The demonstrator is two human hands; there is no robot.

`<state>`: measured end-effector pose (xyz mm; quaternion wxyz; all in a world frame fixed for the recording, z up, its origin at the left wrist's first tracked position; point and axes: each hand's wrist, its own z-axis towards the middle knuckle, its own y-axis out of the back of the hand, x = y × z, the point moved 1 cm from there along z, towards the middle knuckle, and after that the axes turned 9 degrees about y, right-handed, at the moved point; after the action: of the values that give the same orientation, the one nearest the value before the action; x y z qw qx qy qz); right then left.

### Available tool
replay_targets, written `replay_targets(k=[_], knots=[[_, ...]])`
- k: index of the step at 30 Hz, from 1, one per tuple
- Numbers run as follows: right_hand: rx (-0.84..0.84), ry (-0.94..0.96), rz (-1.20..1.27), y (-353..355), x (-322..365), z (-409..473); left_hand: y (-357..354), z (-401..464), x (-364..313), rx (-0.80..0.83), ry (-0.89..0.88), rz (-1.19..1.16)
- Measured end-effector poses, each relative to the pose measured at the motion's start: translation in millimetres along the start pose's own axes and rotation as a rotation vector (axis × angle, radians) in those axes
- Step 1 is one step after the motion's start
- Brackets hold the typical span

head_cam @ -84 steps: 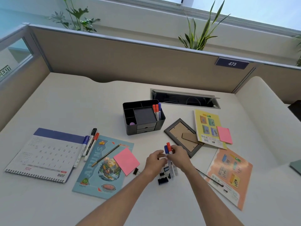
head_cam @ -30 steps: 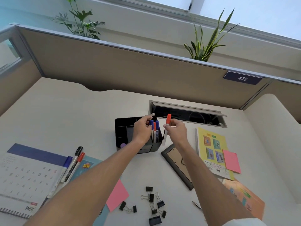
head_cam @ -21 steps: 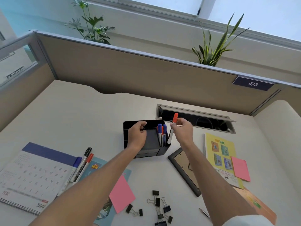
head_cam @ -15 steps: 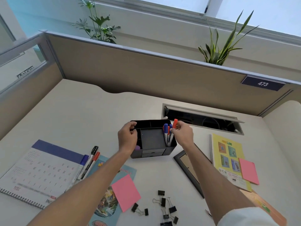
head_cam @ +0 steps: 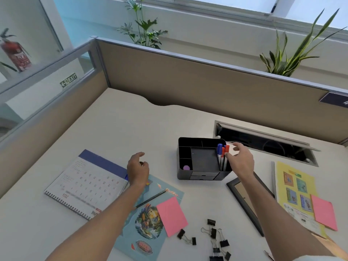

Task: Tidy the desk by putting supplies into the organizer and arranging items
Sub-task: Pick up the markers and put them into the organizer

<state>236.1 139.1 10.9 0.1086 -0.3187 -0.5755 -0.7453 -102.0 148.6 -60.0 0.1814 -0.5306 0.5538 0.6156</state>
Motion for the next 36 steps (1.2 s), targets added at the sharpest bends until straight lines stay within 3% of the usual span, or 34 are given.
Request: replay_targets(k=[4,15,18,22,28,36], knots=[[-0.059,0.037,-0.018,5.1,5.8,-12.1,13.8,-0.5,16.9,0.044,0.065,0.064],[-0.140,0.285,0.033,-10.2,64.7,-65.9,46.8,-11.6,29.2,0.036,-0.012,0.251],[-0.108,0.394,0.060,-33.0,90.1,-84.9,58.2,-11.5,40.3,0.038,0.012,0.421],[0.072,0.446,0.080,-74.6,121.9,-111.5,68.9,-12.4,51.8,0.026,0.003,0.633],[0.448,0.274,0.033,-138.2,151.5,-146.7,73.5,-13.1,57.5,0.067,0.039,0.592],[0.533,0.017,0.142,-190.0,171.9,-173.6,76.1,-8.2,55.1,0.127,0.092,0.523]])
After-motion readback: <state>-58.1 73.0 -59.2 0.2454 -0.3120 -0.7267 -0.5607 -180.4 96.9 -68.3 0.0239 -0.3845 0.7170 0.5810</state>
